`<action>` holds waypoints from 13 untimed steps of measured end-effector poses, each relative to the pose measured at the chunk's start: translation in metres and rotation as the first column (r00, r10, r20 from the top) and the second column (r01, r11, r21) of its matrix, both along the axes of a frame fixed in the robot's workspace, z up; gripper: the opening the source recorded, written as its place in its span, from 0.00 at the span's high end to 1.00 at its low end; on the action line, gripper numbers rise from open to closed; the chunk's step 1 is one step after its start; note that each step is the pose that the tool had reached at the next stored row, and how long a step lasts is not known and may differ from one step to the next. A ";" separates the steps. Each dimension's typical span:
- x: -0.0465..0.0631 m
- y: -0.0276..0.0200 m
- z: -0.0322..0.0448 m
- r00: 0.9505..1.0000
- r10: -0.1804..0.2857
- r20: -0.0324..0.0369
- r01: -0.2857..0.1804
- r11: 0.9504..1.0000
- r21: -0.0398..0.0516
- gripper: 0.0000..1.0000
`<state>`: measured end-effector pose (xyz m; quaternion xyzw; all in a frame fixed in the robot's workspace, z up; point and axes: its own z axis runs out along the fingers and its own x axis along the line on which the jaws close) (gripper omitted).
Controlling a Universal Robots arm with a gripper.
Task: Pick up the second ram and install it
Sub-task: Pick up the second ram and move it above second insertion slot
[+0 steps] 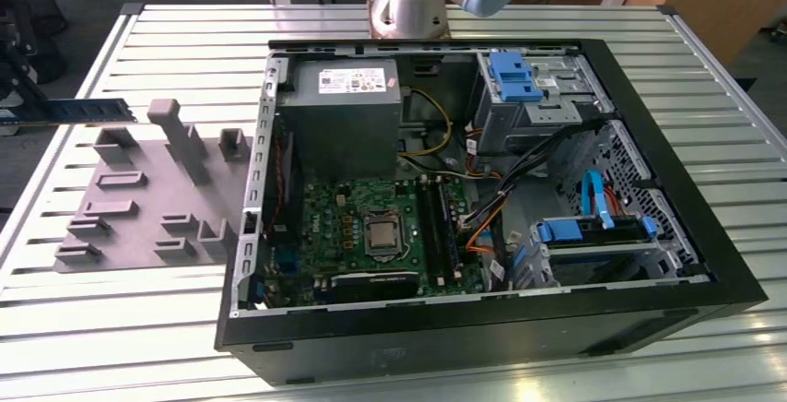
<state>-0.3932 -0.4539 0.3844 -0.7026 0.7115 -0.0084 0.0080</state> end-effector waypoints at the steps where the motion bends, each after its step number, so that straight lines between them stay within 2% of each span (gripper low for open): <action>1: 0.001 0.0000 0.0000 1.000 0.000 0.000 0.000 1.000 0.000 0.86; 6: 0.007 0.0000 0.0000 1.000 0.000 0.000 0.000 1.000 0.000 0.86; 13: 0.008 0.0000 0.0000 1.000 0.000 0.000 0.000 1.000 0.000 0.86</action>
